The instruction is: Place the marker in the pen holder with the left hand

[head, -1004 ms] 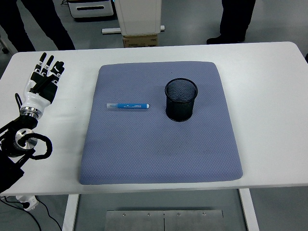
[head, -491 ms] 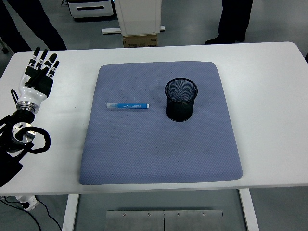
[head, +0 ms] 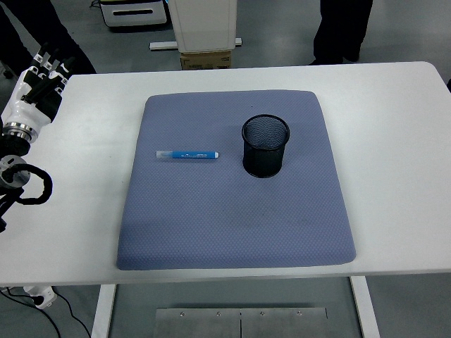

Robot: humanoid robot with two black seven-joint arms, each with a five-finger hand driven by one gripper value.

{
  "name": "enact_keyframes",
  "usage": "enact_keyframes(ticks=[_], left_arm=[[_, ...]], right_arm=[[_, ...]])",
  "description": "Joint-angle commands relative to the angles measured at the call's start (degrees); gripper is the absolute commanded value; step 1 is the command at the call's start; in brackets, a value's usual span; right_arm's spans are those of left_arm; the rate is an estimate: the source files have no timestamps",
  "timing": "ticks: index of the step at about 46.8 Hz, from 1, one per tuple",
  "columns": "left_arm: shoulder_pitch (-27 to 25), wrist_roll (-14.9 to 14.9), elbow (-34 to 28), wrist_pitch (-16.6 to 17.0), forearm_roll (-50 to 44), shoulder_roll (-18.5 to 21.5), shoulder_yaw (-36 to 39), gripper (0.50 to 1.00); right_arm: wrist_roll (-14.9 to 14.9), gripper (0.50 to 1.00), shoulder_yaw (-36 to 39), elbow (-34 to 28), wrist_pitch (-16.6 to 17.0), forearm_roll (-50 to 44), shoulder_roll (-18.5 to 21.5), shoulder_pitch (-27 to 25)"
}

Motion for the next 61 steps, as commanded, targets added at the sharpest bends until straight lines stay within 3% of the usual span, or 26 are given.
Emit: enact_keyframes(ticks=[1, 8, 16, 24, 33, 40, 48, 57, 61], left_arm=[[-2.25, -0.07, -1.88, 2.12, 0.08, 1.58, 5.11, 1.0], [-5.41, -0.07, -6.01, 4.14, 1.48, 3.69, 11.79, 1.0], [-8.75, 0.01, -8.04, 7.57, 12.01, 3.78, 18.39, 1.0], [-10.16, 0.01, -10.76, 9.15, 24.67, 3.78, 21.29, 1.0], [-13.85, -0.07, -12.52, 9.59, 27.24, 3.43, 29.02, 1.0], [-16.58, -0.07, -12.61, 10.12, 31.27, 1.85, 34.65, 1.0], [-17.28, 0.01, -12.26, 13.99, 38.49, -1.84, 35.62, 1.0], [-19.04, 4.13, -11.56, 14.16, 38.4, -3.78, 40.0, 1.0], [-19.13, 4.49, -10.77, 14.43, 38.4, -5.01, 40.98, 1.0]], right_arm=[[0.01, 1.0, 0.0, -0.01, 0.0, 0.0, -0.01, 0.0], [0.01, 1.0, 0.0, -0.01, 0.0, 0.0, -0.01, 0.0], [0.01, 1.0, 0.0, -0.01, 0.0, 0.0, -0.01, 0.0], [0.01, 1.0, 0.0, -0.01, 0.0, 0.0, -0.01, 0.0], [0.01, 1.0, 0.0, -0.01, 0.0, 0.0, -0.01, 0.0], [0.01, 1.0, 0.0, -0.01, 0.0, 0.0, -0.01, 0.0], [0.01, 1.0, 0.0, -0.01, 0.0, 0.0, -0.01, 0.0], [0.01, 1.0, 0.0, -0.01, 0.0, 0.0, -0.01, 0.0], [0.01, 1.0, 0.0, -0.01, 0.0, 0.0, -0.01, 0.0]])
